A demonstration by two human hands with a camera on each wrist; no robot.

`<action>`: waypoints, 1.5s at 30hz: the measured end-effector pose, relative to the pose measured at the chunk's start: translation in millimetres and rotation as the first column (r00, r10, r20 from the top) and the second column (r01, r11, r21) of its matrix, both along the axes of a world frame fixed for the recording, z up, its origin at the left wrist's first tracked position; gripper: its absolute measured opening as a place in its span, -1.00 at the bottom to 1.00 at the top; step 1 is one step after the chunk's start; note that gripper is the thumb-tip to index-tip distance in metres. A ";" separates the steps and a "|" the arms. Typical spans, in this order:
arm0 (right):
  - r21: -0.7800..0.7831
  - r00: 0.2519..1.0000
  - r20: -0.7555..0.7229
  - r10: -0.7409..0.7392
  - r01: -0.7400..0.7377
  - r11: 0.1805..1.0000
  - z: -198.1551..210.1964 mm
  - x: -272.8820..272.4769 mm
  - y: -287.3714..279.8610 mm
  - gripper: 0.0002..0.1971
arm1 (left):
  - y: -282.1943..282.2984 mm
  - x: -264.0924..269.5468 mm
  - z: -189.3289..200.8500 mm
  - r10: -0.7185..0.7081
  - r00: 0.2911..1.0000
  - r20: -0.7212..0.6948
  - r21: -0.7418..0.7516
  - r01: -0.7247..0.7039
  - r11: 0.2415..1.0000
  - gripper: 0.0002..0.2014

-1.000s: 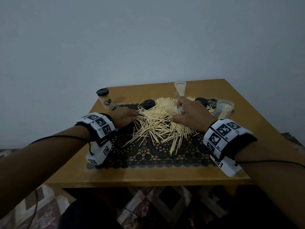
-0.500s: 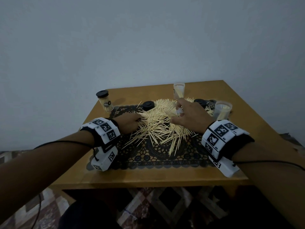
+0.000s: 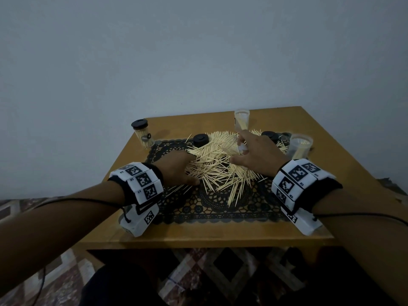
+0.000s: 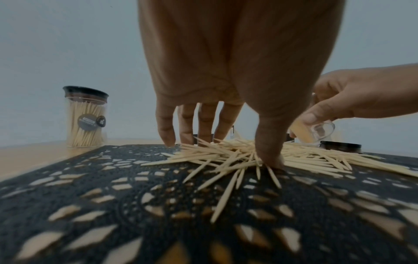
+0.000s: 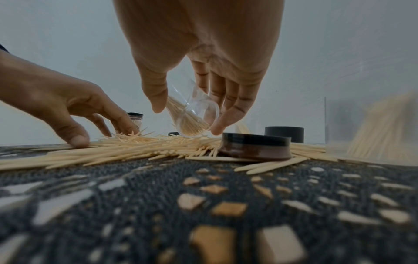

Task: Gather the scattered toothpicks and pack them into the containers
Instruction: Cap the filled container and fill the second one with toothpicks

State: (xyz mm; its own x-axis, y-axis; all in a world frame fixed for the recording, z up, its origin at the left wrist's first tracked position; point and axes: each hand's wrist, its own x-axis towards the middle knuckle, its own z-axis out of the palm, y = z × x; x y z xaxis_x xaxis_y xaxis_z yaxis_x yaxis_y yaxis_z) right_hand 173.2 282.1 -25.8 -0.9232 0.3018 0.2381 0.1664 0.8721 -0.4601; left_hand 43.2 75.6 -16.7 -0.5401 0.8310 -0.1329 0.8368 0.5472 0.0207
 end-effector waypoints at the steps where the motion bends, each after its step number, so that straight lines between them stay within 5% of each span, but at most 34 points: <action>1: -0.001 1.000 0.000 0.001 -0.001 1.000 0.3 0.2 0.1 -0.44 | 0.0 -1.6 0.1 -0.010 1.000 -0.019 0.013 0.010 1.000 -0.33; 6: 0.000 1.000 0.004 0.009 -0.009 1.000 1.2 0.7 -0.4 -0.46 | -3.2 -3.5 2.5 -0.048 0.998 -0.040 0.048 0.050 0.998 -0.64; 13: -0.012 1.000 0.010 0.017 -0.017 1.000 3.6 2.9 -2.6 -0.54 | -5.9 -0.4 -3.0 -0.068 0.992 -0.102 0.048 0.073 0.996 -0.77; 31: -0.023 0.997 0.051 0.049 -0.048 0.999 6.5 4.5 -5.9 -0.57 | 2.3 -5.8 1.8 0.041 0.992 -0.123 0.140 -0.023 0.990 -0.81; 40: 0.001 0.994 0.090 0.064 -0.064 0.998 8.8 6.9 -7.8 -0.55 | -6.8 -18.7 26.1 -0.006 1.000 0.006 0.272 0.004 0.962 -0.84; 45: 0.041 0.995 0.088 0.045 -0.049 0.998 11.4 9.2 -9.4 -0.54 | -5.7 -16.1 41.2 0.002 0.979 0.202 0.388 -0.082 0.918 -0.77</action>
